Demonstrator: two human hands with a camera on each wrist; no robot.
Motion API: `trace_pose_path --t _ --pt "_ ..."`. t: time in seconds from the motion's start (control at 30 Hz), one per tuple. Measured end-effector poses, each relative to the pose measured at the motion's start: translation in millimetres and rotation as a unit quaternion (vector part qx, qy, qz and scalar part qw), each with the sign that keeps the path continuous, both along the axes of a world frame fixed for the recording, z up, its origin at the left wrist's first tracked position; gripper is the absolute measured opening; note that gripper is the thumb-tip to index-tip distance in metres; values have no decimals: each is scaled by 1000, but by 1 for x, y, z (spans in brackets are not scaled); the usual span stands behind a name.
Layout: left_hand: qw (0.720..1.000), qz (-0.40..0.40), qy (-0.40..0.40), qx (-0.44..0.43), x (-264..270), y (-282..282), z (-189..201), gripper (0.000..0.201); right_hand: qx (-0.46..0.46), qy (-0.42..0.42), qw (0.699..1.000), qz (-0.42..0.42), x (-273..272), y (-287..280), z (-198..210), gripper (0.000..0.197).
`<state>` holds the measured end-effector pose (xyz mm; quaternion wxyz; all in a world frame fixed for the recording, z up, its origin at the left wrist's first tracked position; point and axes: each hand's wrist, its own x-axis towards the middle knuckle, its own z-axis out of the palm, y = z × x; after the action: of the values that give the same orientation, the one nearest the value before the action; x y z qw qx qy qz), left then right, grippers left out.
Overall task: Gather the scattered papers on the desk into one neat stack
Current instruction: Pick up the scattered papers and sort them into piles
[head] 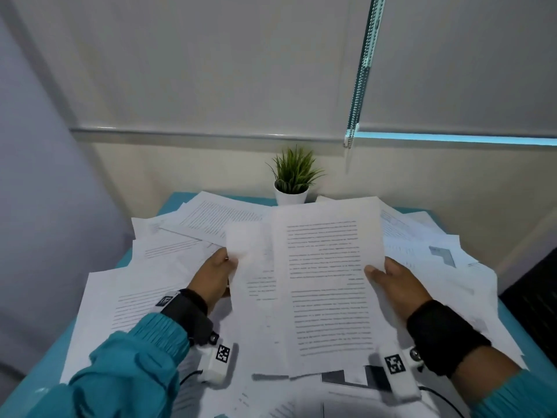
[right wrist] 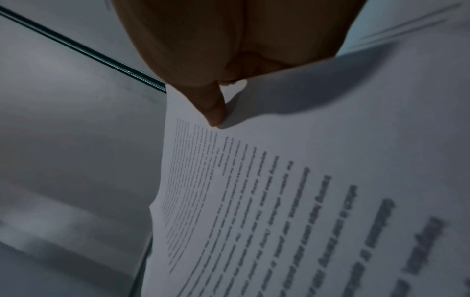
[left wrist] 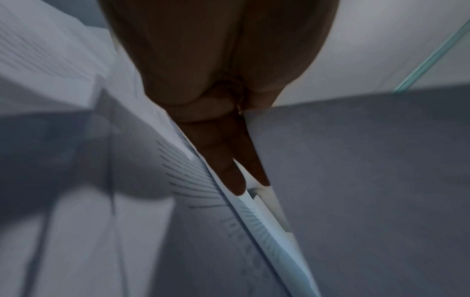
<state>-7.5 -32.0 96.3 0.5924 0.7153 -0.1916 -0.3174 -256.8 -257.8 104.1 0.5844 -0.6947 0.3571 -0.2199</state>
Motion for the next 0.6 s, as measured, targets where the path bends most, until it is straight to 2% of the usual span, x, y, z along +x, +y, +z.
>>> trace_pose_path --t 0.1,0.2,0.3,0.4,0.6 --pt "999 -3 29 -16 -10 -7 7 28 15 5 1000 13 2 9 -3 26" --pt "998 -25 43 -35 -19 -9 10 26 33 13 999 27 3 15 -7 16" --pt "997 -15 56 -57 -23 -12 13 25 48 17 998 27 4 18 -13 25" --pt "993 3 63 -97 -28 -14 15 21 69 11 997 24 7 24 -14 23" --pt "986 24 67 -154 -50 -24 20 27 125 -53 990 24 19 42 -22 27"
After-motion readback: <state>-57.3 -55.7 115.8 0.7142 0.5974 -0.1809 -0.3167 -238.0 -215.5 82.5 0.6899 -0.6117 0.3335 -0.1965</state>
